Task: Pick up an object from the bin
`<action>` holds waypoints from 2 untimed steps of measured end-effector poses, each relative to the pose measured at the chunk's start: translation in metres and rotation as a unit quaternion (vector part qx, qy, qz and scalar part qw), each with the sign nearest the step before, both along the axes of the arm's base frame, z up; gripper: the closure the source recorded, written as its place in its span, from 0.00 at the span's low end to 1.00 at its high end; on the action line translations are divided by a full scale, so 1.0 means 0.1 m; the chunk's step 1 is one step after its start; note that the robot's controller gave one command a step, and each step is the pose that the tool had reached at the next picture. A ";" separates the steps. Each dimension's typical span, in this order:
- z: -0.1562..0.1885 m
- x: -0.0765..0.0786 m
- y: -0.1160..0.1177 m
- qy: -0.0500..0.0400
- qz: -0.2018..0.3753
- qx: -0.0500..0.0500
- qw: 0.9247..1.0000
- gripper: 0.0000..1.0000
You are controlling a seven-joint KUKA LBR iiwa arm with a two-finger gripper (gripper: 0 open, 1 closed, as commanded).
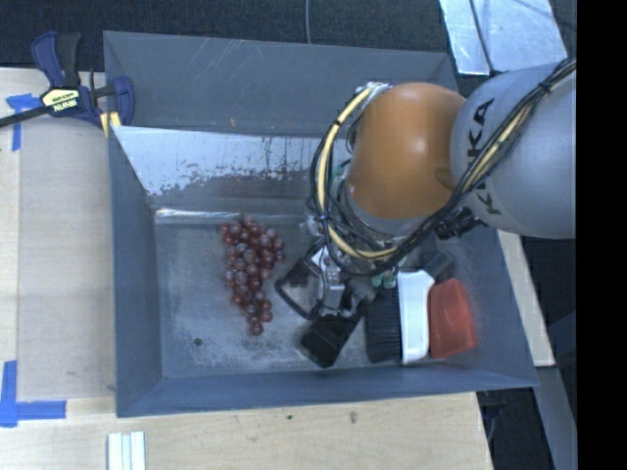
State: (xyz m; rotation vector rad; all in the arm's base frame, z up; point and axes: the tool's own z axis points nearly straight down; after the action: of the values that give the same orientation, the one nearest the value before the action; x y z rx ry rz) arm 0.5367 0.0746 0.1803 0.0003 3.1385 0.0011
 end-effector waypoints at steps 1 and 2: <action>-0.60 0.28 -0.09 0.000 0.066 0.000 0.998 0.00; -0.65 0.47 -0.12 0.002 0.089 0.000 0.996 0.00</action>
Offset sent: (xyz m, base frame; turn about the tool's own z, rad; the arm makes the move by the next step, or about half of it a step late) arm 0.0552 -0.0134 -0.0537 -0.1887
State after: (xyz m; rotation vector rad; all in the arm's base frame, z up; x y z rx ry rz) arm 0.5839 0.0623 0.1157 -0.2794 3.1303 0.0011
